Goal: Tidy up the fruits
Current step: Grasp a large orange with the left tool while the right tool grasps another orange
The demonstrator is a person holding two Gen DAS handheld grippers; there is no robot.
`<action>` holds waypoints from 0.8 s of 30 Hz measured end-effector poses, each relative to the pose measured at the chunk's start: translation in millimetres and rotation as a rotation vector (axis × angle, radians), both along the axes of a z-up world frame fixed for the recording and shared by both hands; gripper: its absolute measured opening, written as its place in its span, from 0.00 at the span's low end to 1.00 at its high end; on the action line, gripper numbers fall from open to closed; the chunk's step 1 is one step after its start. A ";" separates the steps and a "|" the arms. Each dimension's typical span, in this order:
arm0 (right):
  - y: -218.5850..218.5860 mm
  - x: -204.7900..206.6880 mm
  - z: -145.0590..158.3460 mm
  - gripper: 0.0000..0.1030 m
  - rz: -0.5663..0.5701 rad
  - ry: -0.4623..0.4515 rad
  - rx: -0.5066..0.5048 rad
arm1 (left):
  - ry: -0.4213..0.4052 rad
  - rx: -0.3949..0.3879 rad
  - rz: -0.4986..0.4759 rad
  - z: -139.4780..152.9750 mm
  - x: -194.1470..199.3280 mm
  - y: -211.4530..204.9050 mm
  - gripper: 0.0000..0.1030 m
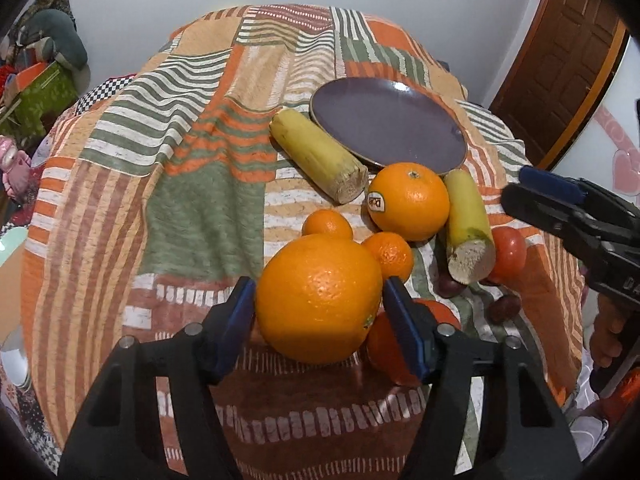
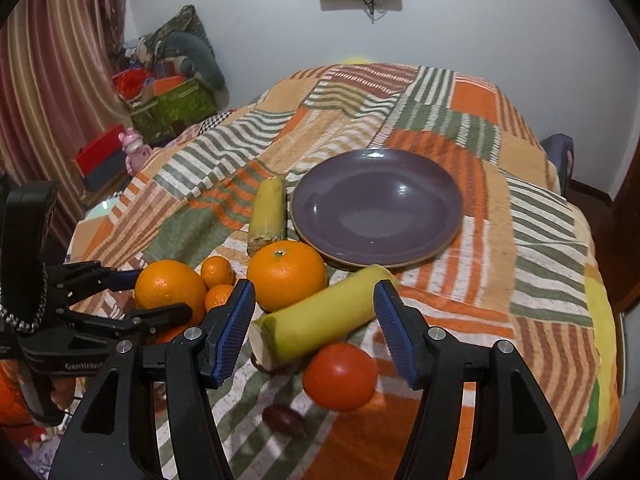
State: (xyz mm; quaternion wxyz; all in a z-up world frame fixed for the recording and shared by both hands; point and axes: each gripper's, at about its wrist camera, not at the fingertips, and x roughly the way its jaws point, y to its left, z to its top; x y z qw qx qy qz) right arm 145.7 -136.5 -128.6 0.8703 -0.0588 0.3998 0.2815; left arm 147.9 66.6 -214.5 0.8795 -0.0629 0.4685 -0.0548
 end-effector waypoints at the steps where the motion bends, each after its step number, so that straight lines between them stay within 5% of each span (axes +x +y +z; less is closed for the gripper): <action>1: 3.1 2.6 -2.1 0.56 0.002 0.007 0.000 | -0.002 -0.008 -0.002 -1.3 1.0 1.1 0.63; 24: 47.7 36.4 -36.7 0.60 0.088 0.113 -0.061 | -0.036 -0.045 0.045 -6.2 9.8 33.2 0.62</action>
